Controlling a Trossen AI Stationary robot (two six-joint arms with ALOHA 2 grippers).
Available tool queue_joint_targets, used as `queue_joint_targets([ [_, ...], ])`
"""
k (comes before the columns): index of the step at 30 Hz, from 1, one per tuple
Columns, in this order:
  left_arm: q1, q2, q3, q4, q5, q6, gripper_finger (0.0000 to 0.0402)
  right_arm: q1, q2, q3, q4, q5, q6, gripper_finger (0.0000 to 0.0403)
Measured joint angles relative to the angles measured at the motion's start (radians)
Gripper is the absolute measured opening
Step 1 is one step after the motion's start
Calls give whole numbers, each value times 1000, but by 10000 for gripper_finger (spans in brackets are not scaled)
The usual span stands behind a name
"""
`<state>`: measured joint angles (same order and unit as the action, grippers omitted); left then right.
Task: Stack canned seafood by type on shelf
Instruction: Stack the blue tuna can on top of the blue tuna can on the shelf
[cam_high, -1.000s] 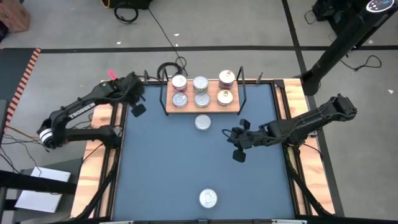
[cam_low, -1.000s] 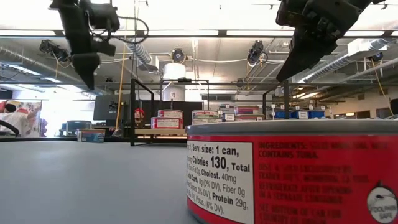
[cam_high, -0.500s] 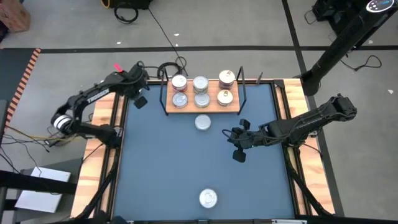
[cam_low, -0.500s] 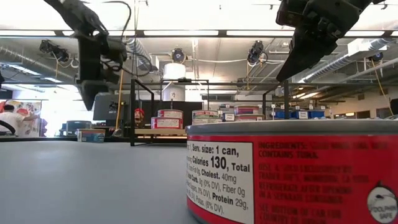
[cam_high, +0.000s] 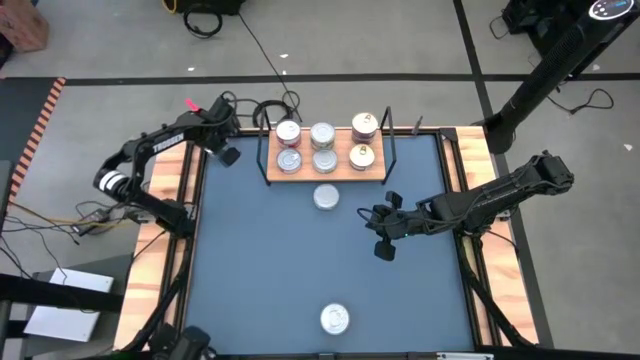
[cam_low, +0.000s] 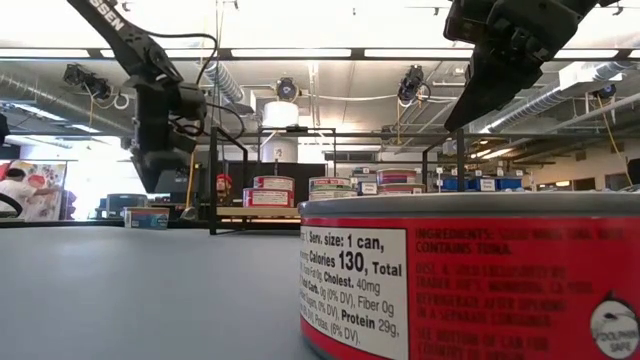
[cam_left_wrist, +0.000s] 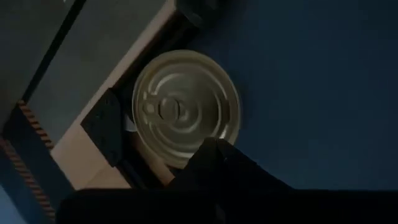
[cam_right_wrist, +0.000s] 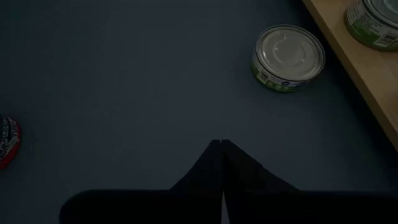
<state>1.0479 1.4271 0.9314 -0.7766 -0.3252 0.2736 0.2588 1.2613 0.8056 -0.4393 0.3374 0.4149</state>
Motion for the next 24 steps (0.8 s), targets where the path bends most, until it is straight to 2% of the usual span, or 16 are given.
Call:
queue_joint_targets([
  [9, 16, 43, 0, 76, -4, -244, 4, 0, 0, 0, 0, 0, 0, 8],
  [15, 28, 102, 0, 91, -27, -280, 4, 0, 0, 0, 1, 0, -6, 8],
  [24, 32, 155, 43, 60, -40, -204, 4, 0, 0, 0, 3, 0, -18, 8],
])
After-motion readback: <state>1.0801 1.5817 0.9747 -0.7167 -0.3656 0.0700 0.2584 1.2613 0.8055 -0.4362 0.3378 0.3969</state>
